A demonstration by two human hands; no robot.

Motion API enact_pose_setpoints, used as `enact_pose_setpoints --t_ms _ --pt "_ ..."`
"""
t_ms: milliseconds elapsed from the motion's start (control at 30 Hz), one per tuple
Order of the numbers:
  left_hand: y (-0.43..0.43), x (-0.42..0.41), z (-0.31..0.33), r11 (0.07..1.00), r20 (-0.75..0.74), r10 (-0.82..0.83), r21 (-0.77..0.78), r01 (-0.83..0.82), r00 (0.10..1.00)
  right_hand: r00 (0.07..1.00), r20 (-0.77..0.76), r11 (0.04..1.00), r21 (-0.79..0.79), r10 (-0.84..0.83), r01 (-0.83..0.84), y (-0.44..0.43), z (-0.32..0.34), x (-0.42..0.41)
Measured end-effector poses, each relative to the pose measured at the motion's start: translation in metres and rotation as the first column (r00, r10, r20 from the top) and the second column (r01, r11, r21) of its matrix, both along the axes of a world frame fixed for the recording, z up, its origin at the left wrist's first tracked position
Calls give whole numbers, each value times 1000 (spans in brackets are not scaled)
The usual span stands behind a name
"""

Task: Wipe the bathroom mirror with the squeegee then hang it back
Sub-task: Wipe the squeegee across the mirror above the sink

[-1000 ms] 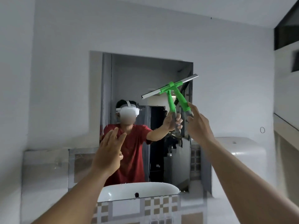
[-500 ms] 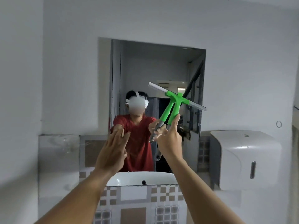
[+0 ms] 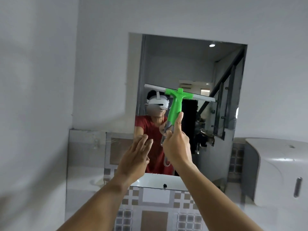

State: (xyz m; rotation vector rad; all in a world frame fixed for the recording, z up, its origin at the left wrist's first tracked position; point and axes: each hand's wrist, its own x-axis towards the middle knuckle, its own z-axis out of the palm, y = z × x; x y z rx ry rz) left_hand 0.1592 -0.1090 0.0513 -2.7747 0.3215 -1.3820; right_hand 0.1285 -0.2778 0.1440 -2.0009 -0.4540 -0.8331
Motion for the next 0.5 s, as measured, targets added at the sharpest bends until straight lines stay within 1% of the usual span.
enact_pose_setpoints --t_ms 100,233,300,367,500 --pt "-2 1 -4 999 7 -11 -39 12 1000 994 95 983 -171 -50 66 -12 0 1" --pt "-5 0 -9 999 35 12 -41 -10 999 980 183 957 -264 -75 122 -31 5 1" --pt "-5 0 -14 999 53 44 -16 -43 998 969 224 914 -363 -104 182 -42 8 -1" --pt "-4 -1 -19 998 54 63 -14 -62 997 961 235 846 -474 -144 243 -53 6 -4" --pt "-2 2 -25 998 52 54 -34 -53 997 952 227 770 -564 -204 300 -72 5 -2"
